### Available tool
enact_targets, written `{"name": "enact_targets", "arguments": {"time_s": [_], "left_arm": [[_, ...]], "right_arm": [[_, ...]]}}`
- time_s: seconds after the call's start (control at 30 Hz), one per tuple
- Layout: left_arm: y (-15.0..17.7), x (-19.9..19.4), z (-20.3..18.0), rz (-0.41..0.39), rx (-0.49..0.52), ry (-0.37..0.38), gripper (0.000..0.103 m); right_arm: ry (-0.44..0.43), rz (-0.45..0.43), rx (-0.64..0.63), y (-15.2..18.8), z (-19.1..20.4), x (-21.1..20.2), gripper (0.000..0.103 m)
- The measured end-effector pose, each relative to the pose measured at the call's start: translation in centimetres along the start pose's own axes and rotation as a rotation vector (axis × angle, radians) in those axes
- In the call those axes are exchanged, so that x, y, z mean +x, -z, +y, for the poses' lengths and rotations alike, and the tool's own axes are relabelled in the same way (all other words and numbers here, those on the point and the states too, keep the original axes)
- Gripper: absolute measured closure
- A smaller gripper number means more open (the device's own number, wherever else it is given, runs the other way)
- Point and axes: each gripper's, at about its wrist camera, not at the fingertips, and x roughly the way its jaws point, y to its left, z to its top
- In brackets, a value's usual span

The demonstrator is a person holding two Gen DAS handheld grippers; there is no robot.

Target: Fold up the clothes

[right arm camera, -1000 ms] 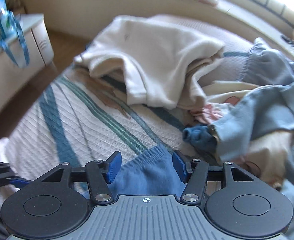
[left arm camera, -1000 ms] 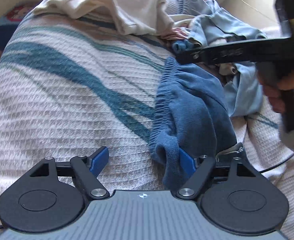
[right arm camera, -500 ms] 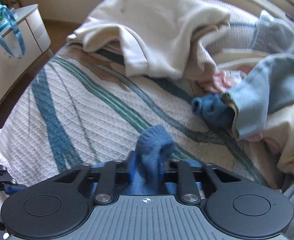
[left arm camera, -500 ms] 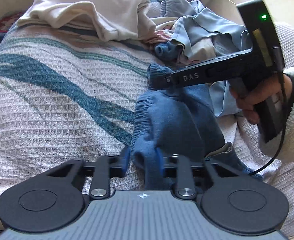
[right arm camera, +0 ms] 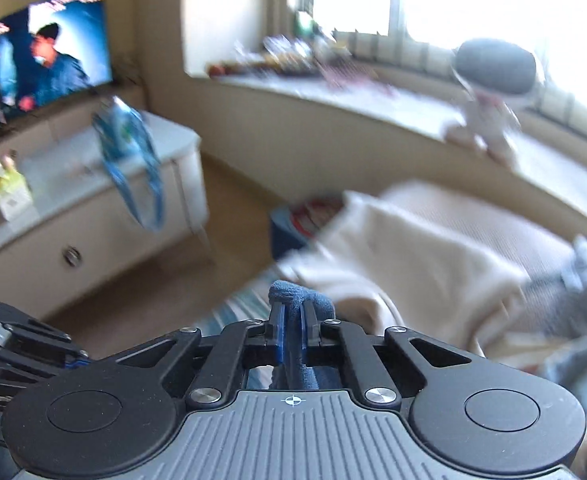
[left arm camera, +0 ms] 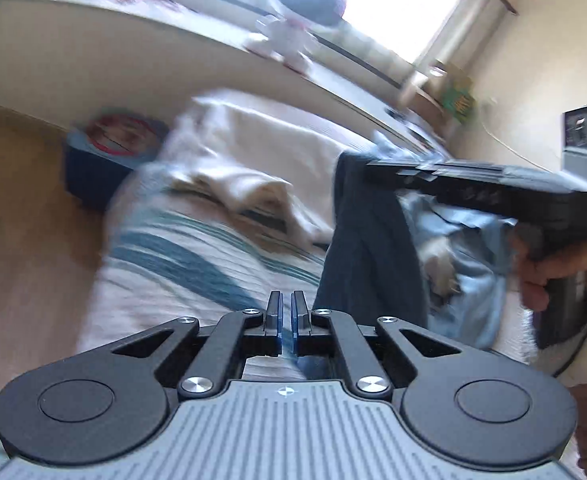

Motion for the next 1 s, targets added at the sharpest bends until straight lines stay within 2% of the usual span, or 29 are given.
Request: {"name": "enact_targets", "arguments": {"time_s": [0.1, 0.17, 0.3, 0.4, 0.53, 0.67, 0.8, 0.87, 0.93, 1.0], "left_arm": [[0.3, -0.5, 1.0, 0.012, -0.016, -0.034, 0.098], [0.7, -0.1, 1.5, 0.032, -0.032, -0.038, 0.091], [1.4, 0.6, 1.7, 0.063, -0.031, -0.044, 0.083], [1.6, 0.9, 1.6, 0.068, -0.027, -0.046, 0.078], [2.1, 1.4, 1.7, 0.083, -0.025, -0.044, 0.072], [2.6, 2.7, 2.0, 0.123, -0.034, -0.037, 0.067], [2.9, 4.3, 2.0, 0.159, -0.033, -0.033, 0.061], [3.1, 5.0, 2.1, 0.176, -0.032, -0.038, 0.059], [3.3, 5.6, 2.1, 0.192, -0.032, -0.043, 0.059], [3.4, 6.0, 2.2, 0.206, -0.038, -0.047, 0.059]], "right_arm": [[-0.038, -0.049, 0.009, -1.1, 0.6, -0.1, 0.096], [-0.063, -0.081, 0.015, -1.8, 0.9, -0.2, 0.096], [-0.114, -0.146, 0.028, -3.2, 1.7, -0.4, 0.099], [-0.083, -0.17, 0.026, -4.4, 1.6, -0.5, 0.099], [-0.035, -0.09, 0.033, -3.8, 0.6, 1.2, 0.099], [0.006, 0.034, 0.061, -0.7, -0.7, 3.3, 0.092], [-0.018, 0.131, 0.104, 1.8, -1.3, 5.1, 0.091], [-0.065, 0.153, 0.112, 2.7, -1.1, 5.7, 0.085], [-0.125, 0.164, 0.108, 2.9, -0.3, 6.8, 0.067], [-0.184, 0.185, 0.091, 2.7, 0.9, 8.5, 0.059]]}}
